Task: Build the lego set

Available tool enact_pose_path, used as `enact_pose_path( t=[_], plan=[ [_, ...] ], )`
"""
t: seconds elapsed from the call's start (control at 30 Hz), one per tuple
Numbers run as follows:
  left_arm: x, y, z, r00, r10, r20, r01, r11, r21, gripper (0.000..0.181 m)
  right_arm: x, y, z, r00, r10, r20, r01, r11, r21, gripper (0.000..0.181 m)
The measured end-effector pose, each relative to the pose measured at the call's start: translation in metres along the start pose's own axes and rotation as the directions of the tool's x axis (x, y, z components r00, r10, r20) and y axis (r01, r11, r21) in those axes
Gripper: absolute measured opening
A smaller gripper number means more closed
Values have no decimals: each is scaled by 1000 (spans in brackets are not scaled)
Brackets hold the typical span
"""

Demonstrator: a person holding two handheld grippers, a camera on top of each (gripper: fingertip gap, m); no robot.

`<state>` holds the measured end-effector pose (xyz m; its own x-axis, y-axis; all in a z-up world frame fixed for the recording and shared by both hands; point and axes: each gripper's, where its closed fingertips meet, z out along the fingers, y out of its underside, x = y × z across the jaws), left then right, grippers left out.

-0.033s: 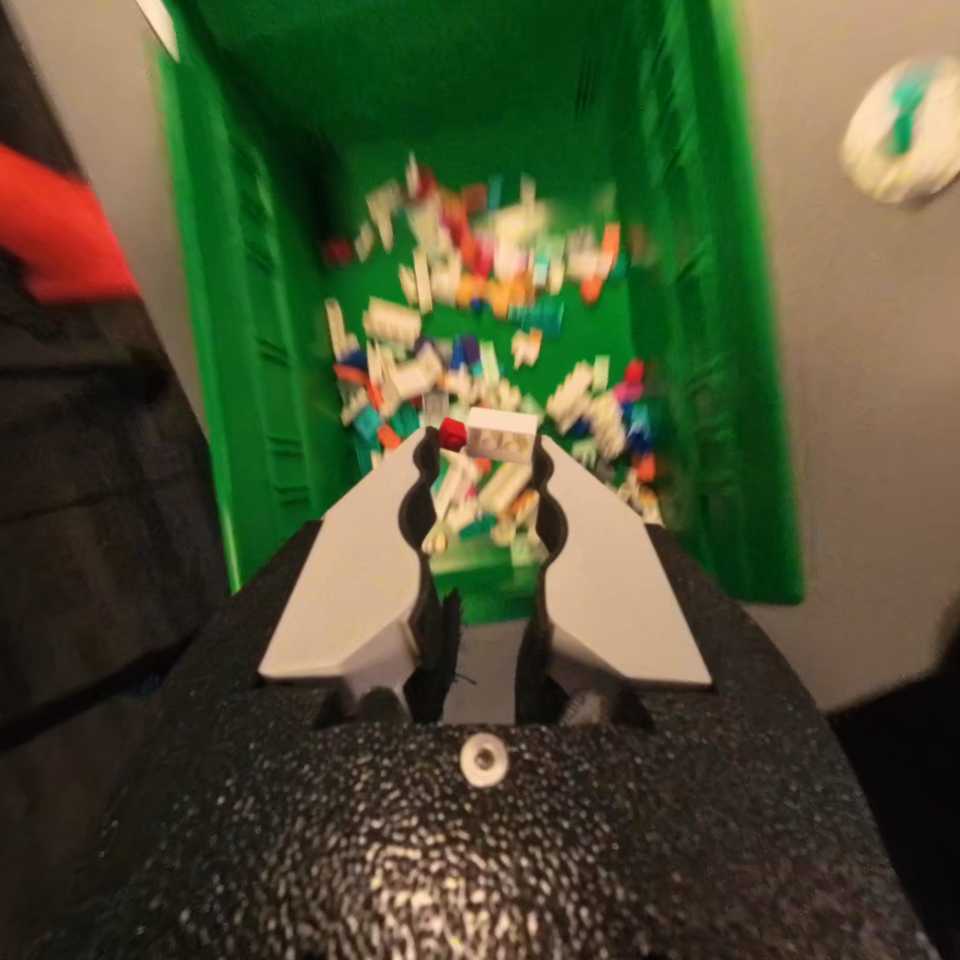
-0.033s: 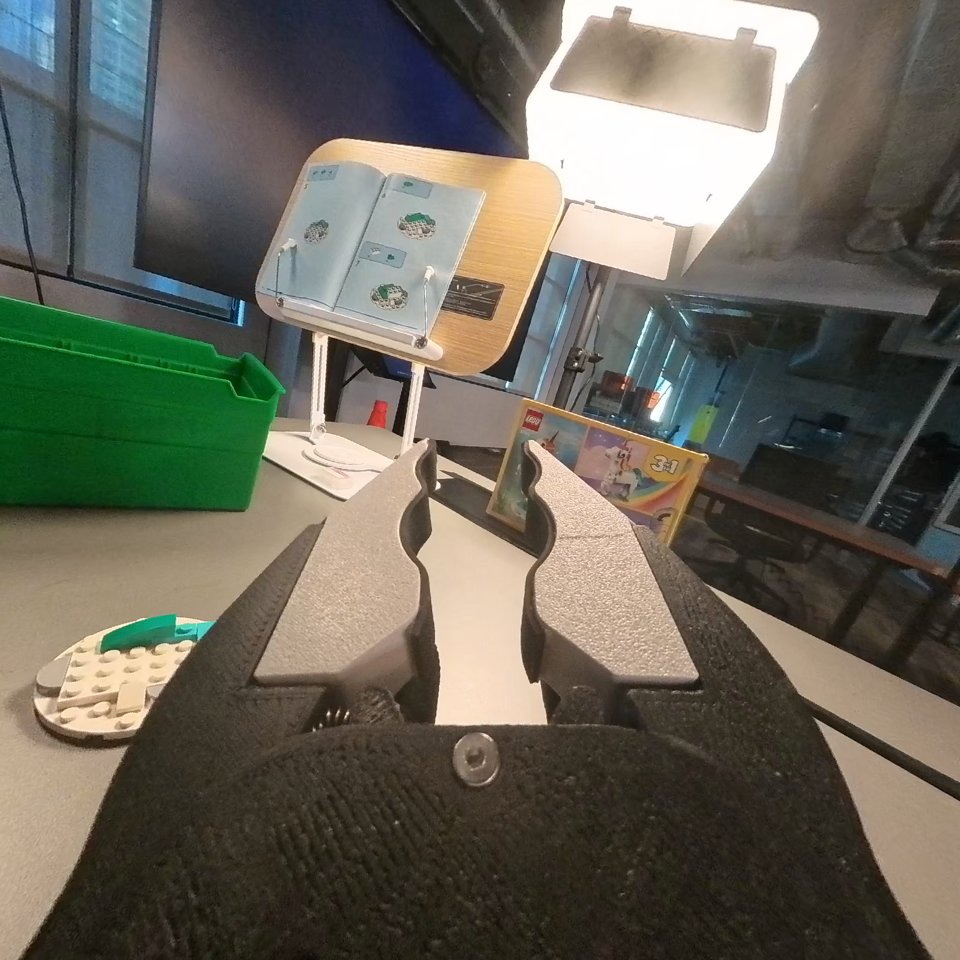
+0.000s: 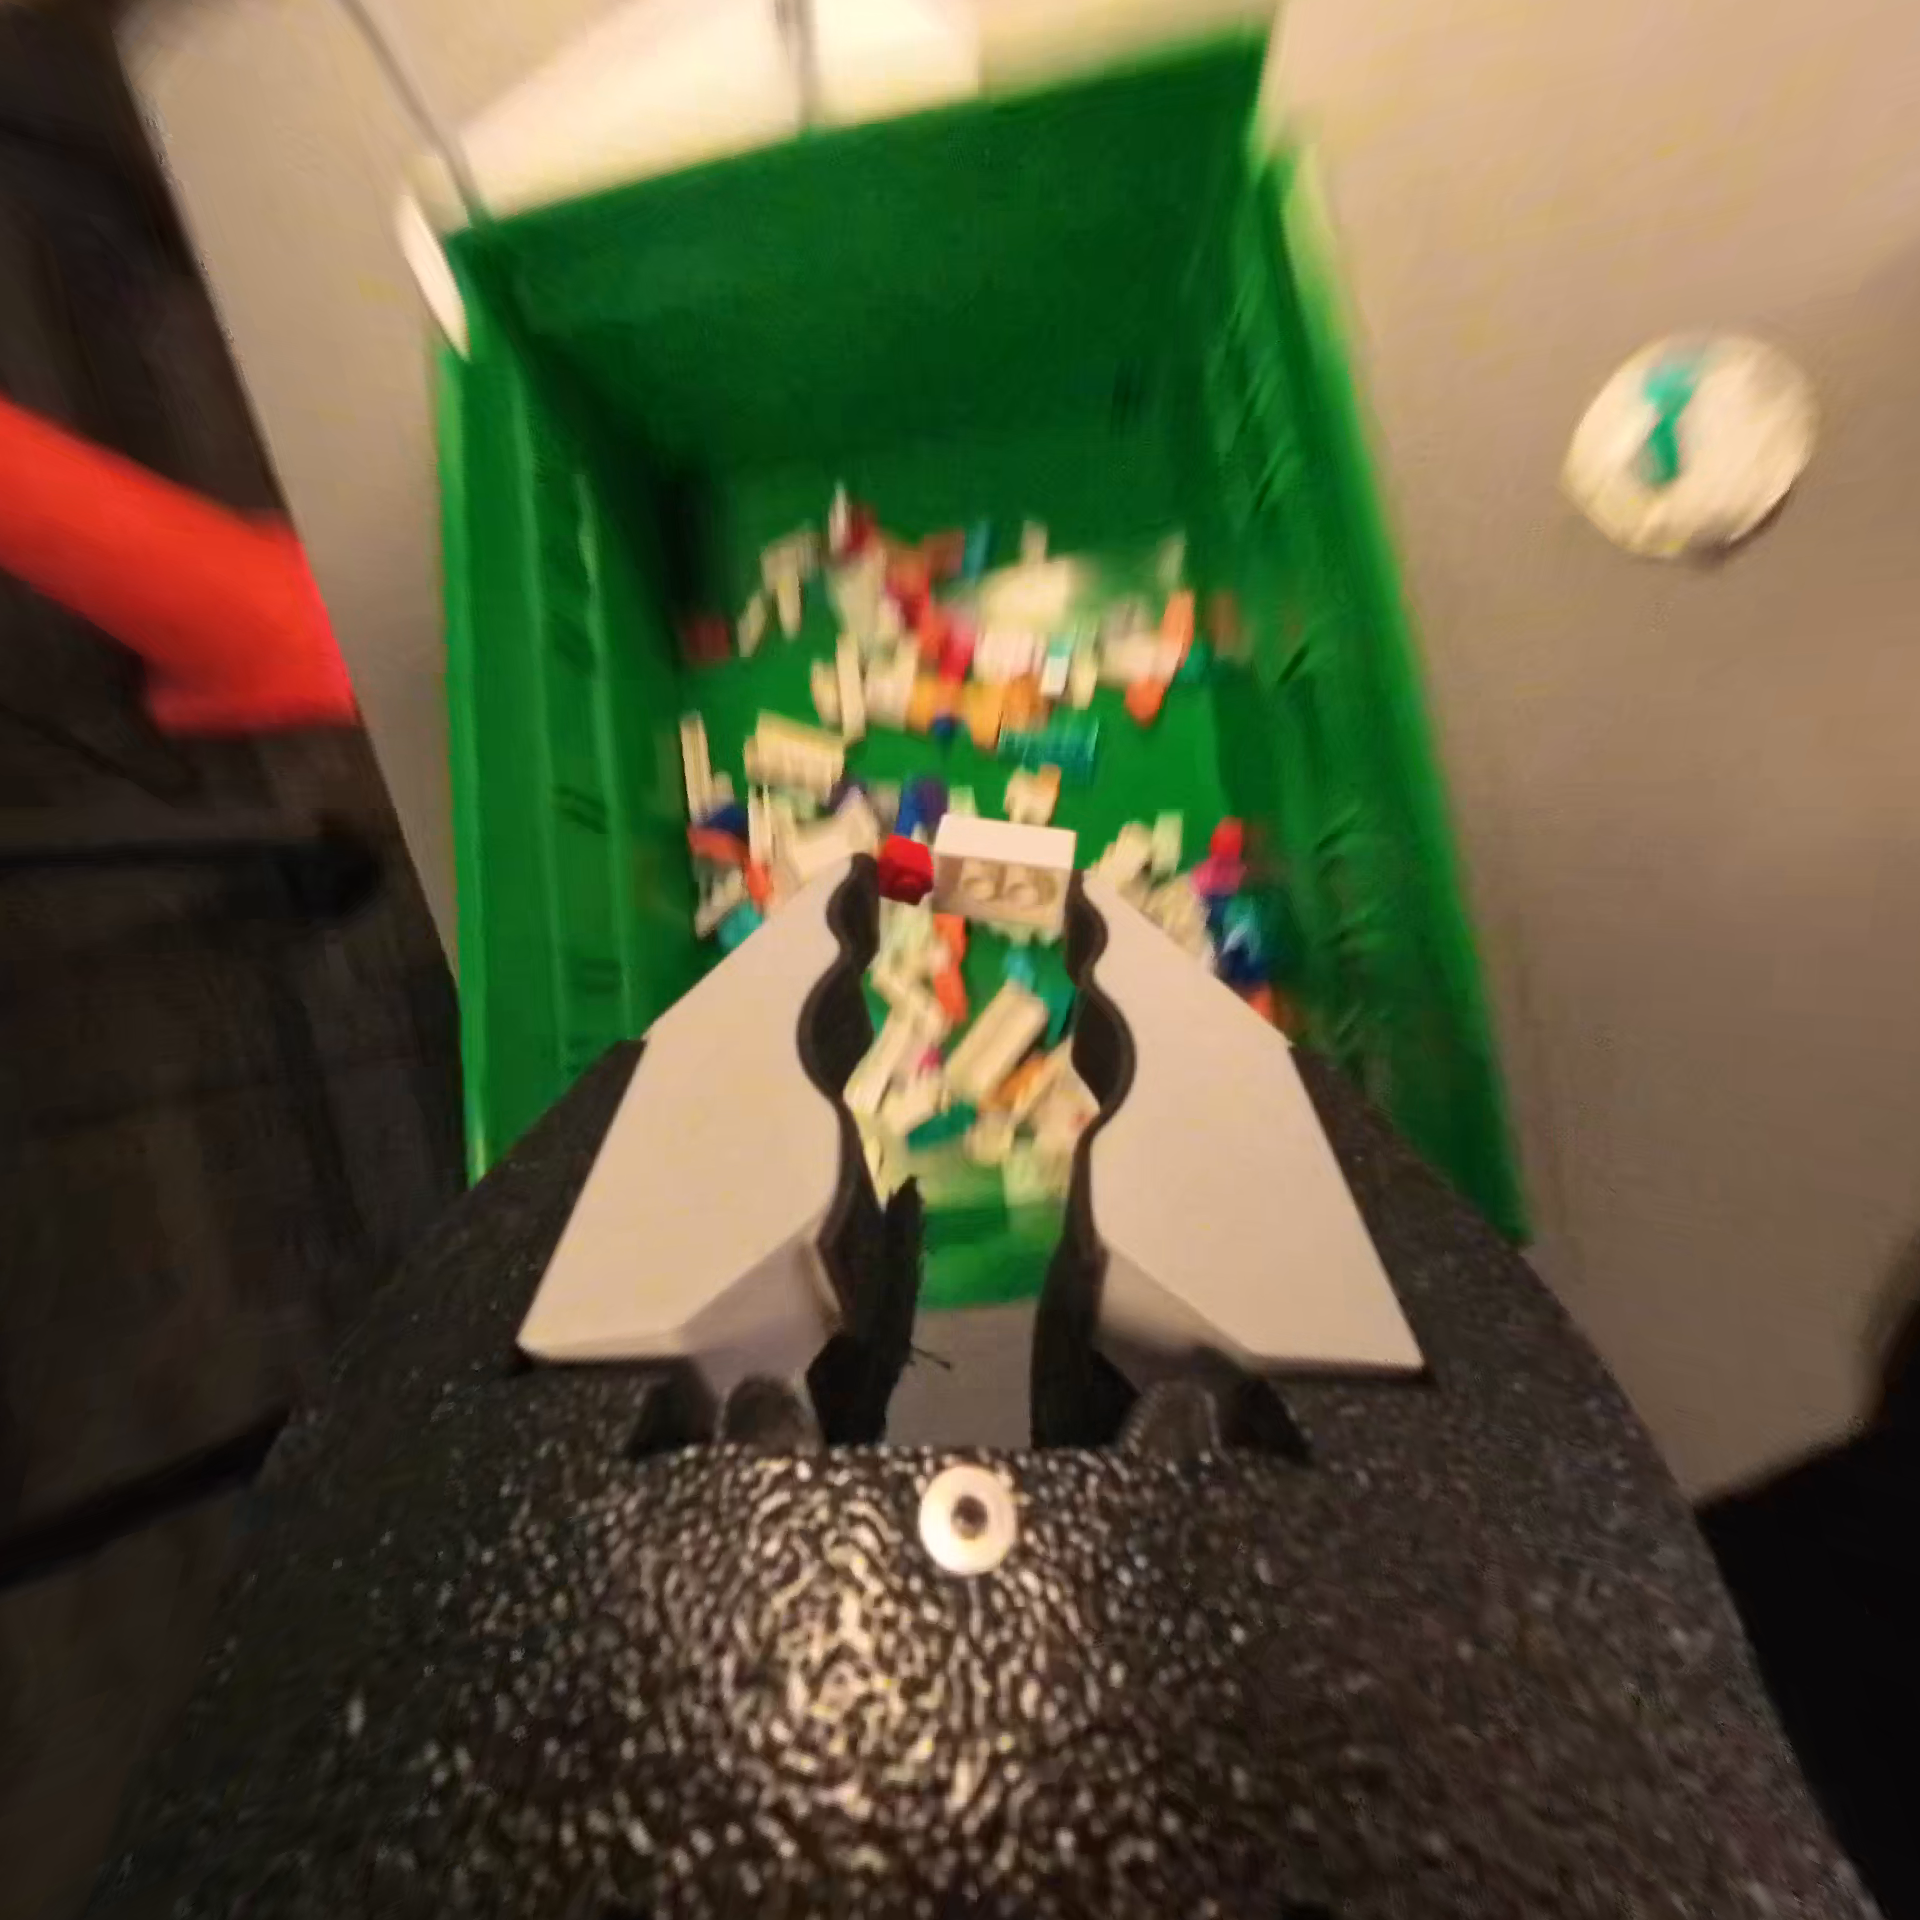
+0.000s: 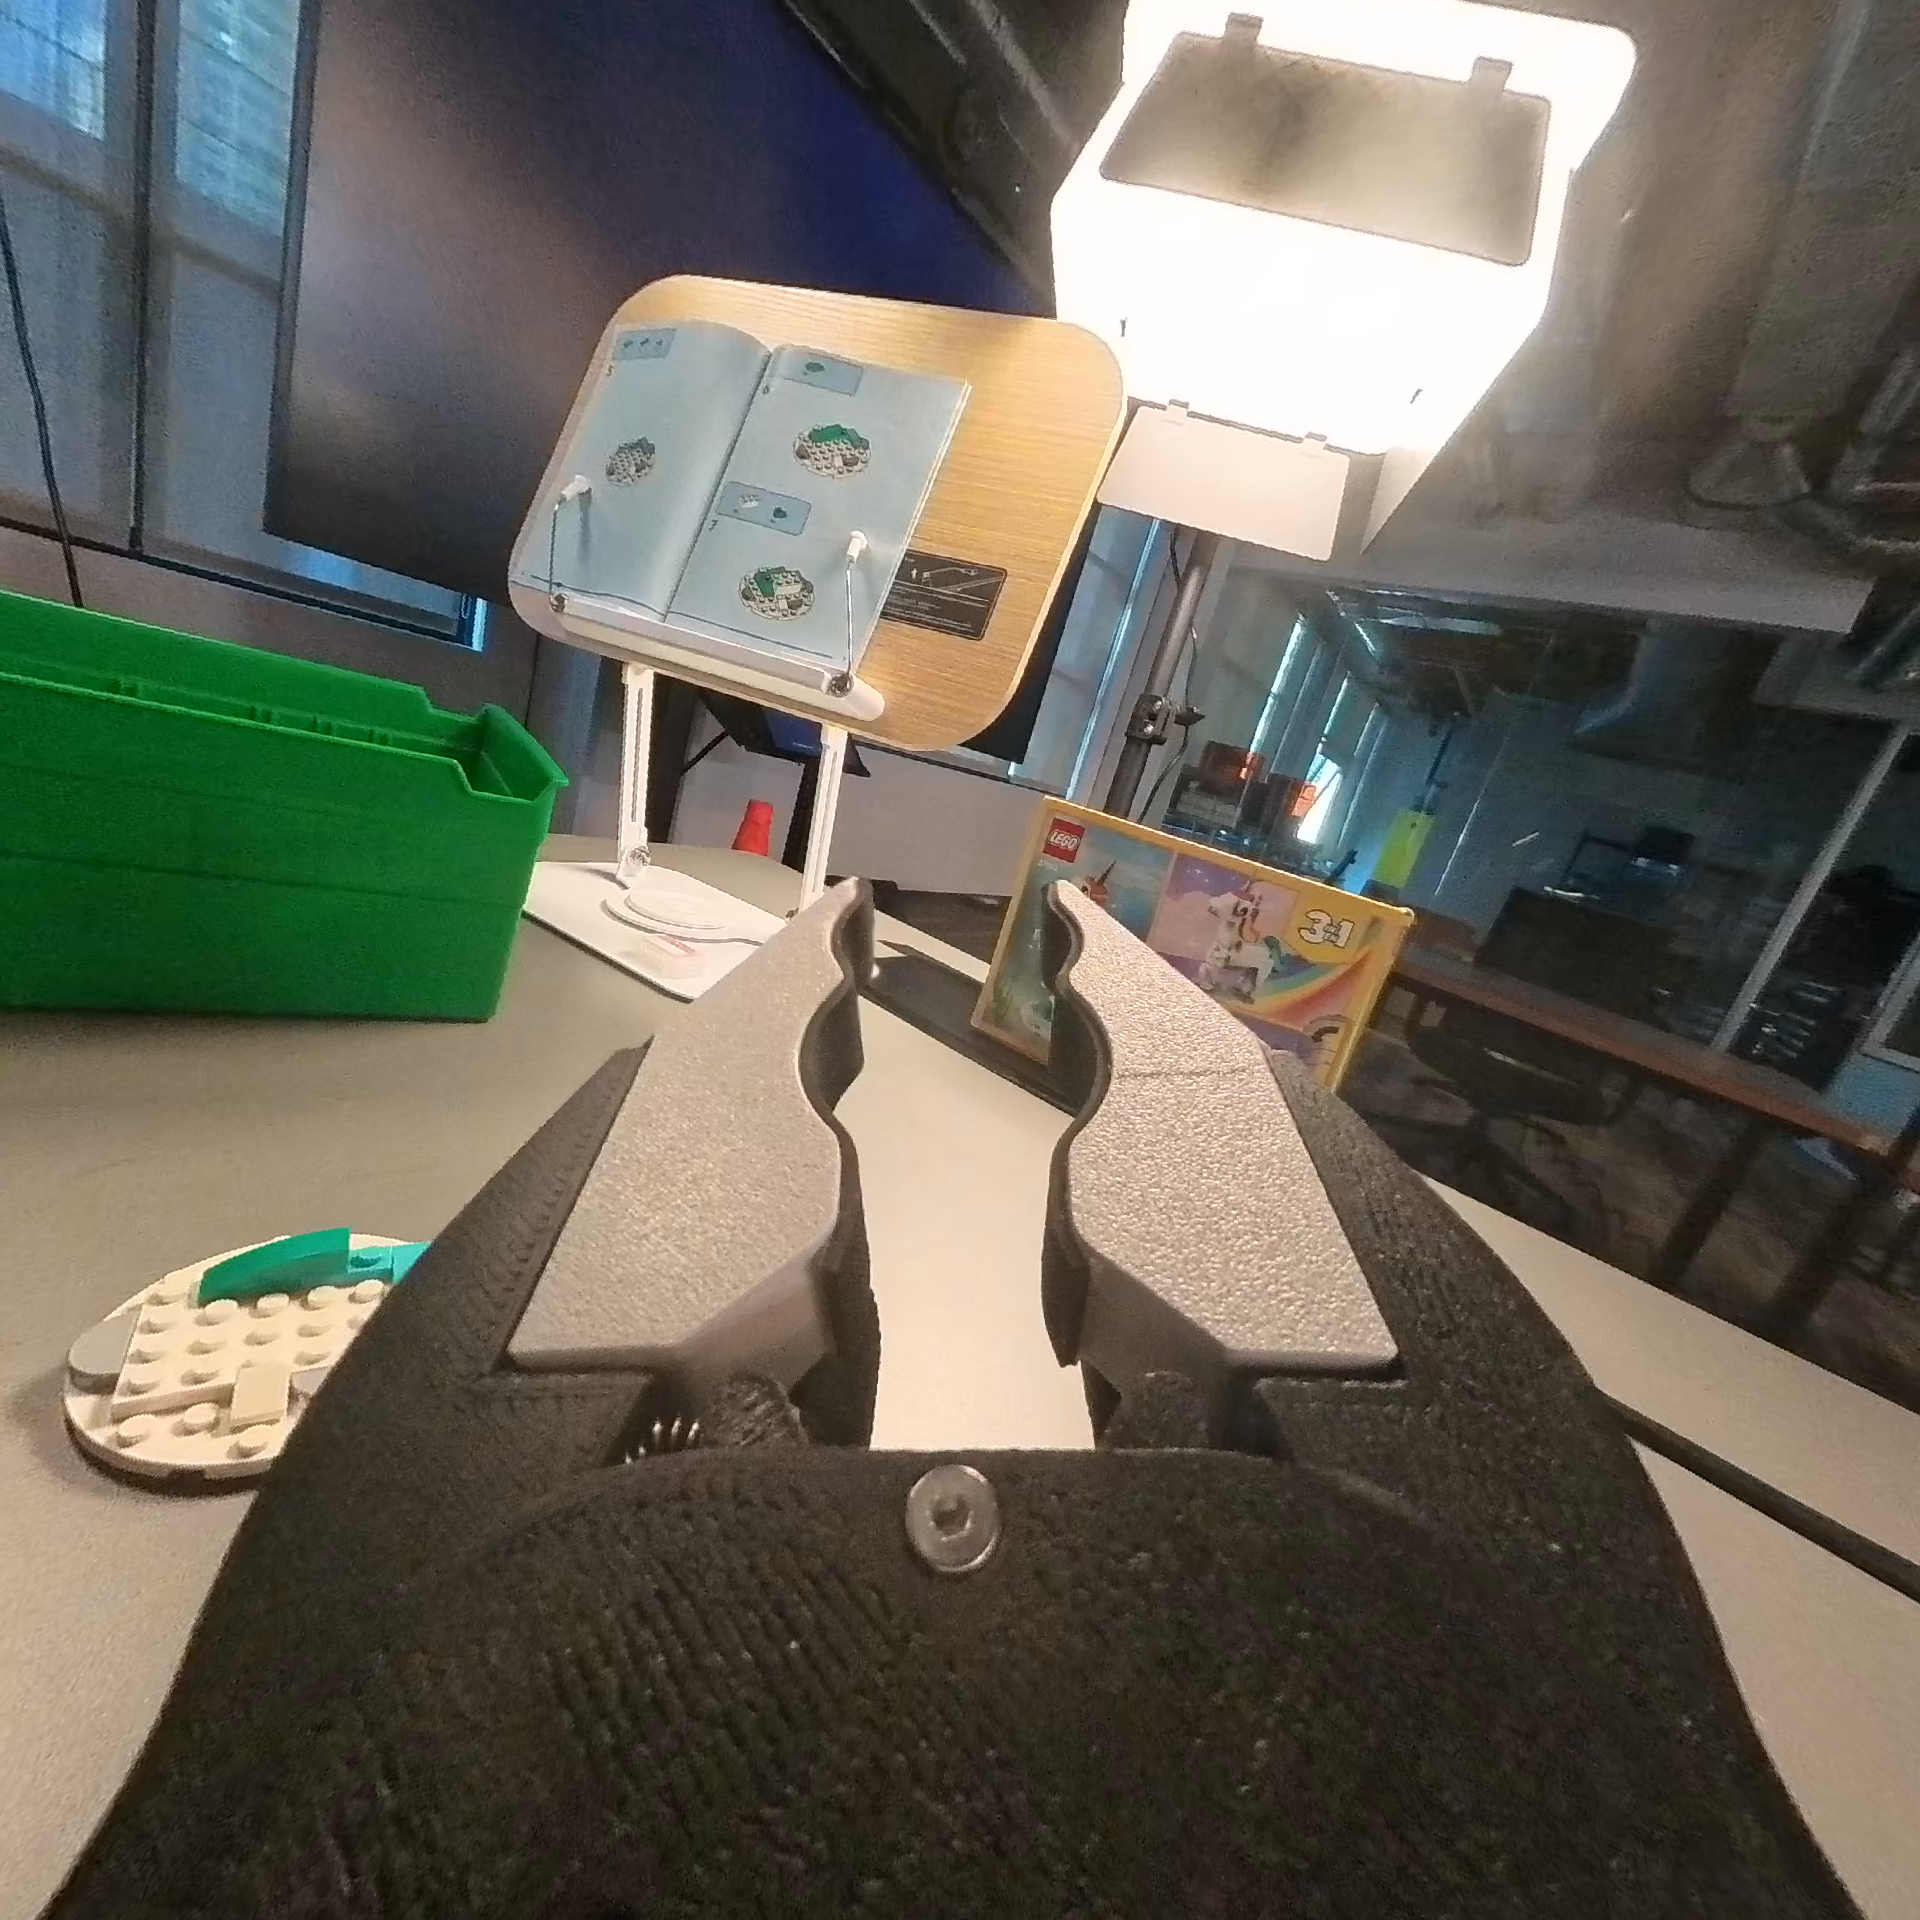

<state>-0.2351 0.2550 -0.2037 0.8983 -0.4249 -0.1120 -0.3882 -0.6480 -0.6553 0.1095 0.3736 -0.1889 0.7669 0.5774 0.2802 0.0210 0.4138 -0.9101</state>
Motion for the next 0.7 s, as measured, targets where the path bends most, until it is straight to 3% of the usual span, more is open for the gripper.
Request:
enact_pose_path(
  t=[0.1,0.2,0.3,0.43,0.53,0.7],
  plan=[
    [25,-45,-32,994,64,93,-89,953,290,33,1,0,0,1000,0,-4,0,1000,2,30],
    [51,-82,-63,970,117,214,-214,829,516,33,1,-1,0,1000,-5,-5,5,1000,3,30],
    [64,-99,-77,937,135,322,-310,747,589,33,0,-2,-1,1000,-10,-6,10,1000,6,29],
    [56,-81,-43,951,140,277,-262,842,472,33,0,-4,-3,1000,1,-1,-1,1000,14,29],
    [46,-38,5,991,97,96,-117,962,246,33,-4,-6,-2,1000,11,15,-12,1000,19,29],
    [21,22,53,994,107,-33,-109,991,-75,34,-13,-5,1,998,11,54,-12,1000,15,29]
  ],
)
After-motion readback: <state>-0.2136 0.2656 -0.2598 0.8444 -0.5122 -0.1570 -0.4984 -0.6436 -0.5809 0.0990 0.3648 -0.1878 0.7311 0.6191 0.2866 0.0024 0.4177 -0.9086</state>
